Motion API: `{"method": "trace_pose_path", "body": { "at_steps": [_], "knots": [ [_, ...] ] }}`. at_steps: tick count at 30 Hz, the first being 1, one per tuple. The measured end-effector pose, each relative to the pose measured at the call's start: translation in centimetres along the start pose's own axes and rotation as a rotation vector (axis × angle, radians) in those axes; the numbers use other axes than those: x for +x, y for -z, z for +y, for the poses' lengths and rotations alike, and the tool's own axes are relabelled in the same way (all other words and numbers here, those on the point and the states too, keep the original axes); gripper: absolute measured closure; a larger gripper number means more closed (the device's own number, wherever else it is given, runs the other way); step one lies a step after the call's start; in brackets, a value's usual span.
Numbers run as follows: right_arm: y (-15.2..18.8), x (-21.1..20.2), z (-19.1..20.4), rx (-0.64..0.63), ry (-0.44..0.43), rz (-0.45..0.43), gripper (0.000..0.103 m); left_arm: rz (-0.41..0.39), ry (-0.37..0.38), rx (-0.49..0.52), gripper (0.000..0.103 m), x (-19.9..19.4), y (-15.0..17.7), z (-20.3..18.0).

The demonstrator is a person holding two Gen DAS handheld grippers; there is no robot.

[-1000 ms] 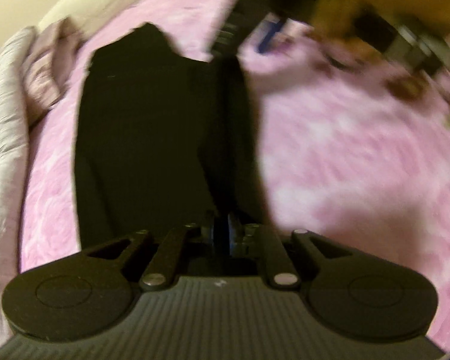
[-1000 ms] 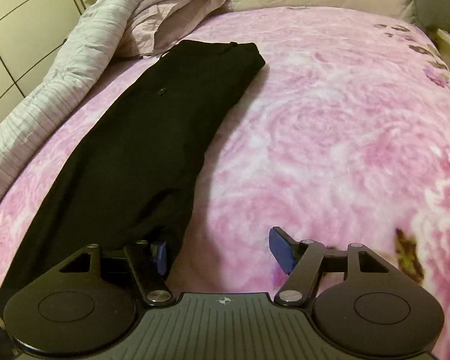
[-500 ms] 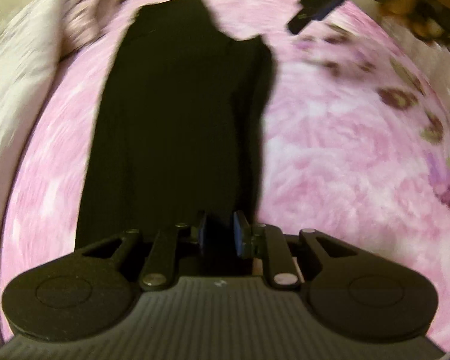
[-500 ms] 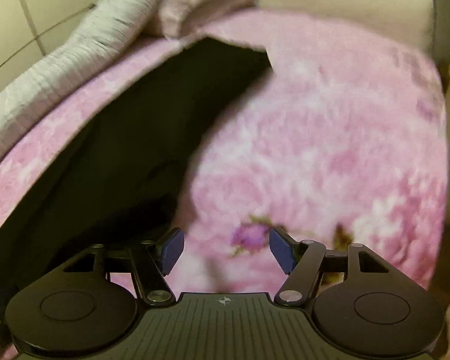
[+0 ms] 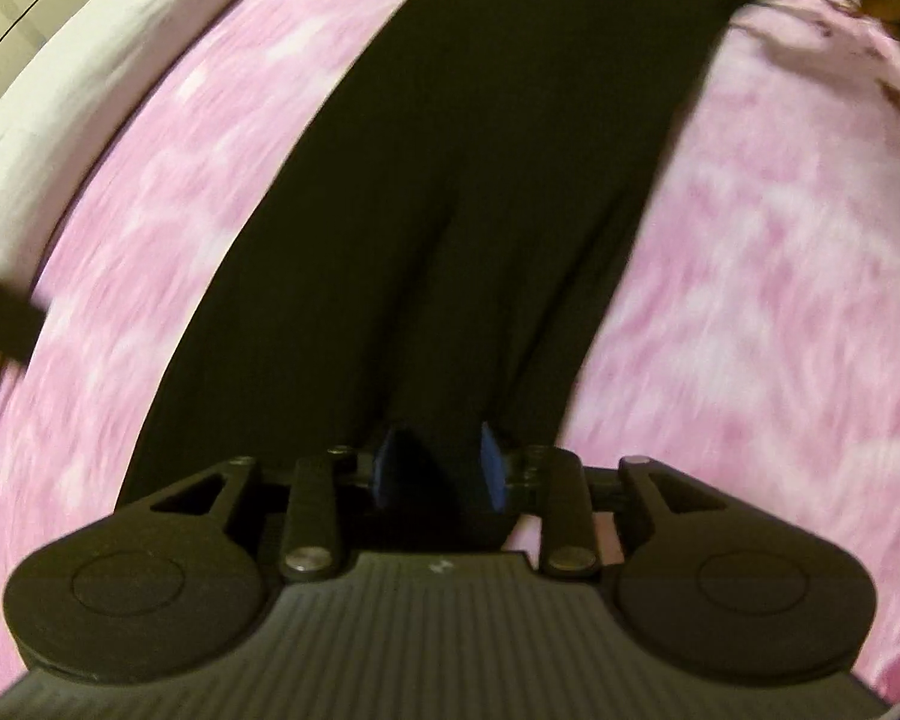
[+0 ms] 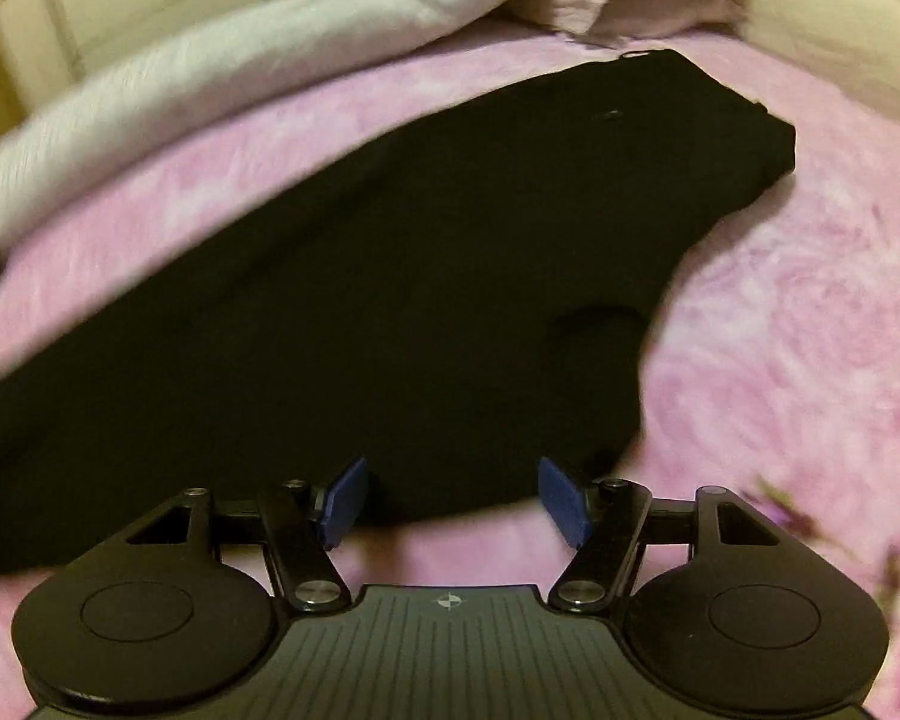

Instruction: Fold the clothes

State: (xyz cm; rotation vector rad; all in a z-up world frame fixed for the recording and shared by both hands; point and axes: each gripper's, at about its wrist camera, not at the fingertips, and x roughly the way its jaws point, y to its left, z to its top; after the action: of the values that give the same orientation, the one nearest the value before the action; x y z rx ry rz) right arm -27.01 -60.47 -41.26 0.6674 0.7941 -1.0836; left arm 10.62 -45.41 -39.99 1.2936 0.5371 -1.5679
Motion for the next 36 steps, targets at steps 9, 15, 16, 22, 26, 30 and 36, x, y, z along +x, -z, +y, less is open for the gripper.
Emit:
{"method": "trace_pose_path", "body": {
  "at_steps": [9,15,16,22,26,30,36],
  "knots": [
    [0.1,-4.2,4.5,-0.046,0.006,-0.001,0.036,-0.01,-0.085,-0.344,0.074,-5.5,8.4,8.0],
    [-0.9,-3.4,14.6,-0.141,-0.164,-0.007,0.036,-0.03,-0.166,-0.409,0.074,-4.7,11.5,14.9],
    [-0.8,-3.0,16.4,-0.172,-0.198,-0.003,0.036,-0.023,-0.177,-0.397,0.074,-4.0,11.8,15.9],
    [0.3,-1.1,25.6,-0.364,-0.384,0.051,0.036,0.039,-0.178,-0.324,0.073,0.6,13.1,19.9],
    [3.1,0.5,29.4,-0.522,-0.416,0.13,0.036,0.01,-0.198,-0.31,0.066,1.9,13.4,21.0],
    [5.4,0.6,28.5,-0.522,-0.385,0.195,0.036,-0.002,-0.21,-0.301,0.066,2.1,13.3,21.2],
    [2.7,-1.5,27.6,-0.422,-0.342,0.152,0.036,-0.068,-0.201,-0.314,0.073,-2.3,12.7,19.7]
  ]
}}
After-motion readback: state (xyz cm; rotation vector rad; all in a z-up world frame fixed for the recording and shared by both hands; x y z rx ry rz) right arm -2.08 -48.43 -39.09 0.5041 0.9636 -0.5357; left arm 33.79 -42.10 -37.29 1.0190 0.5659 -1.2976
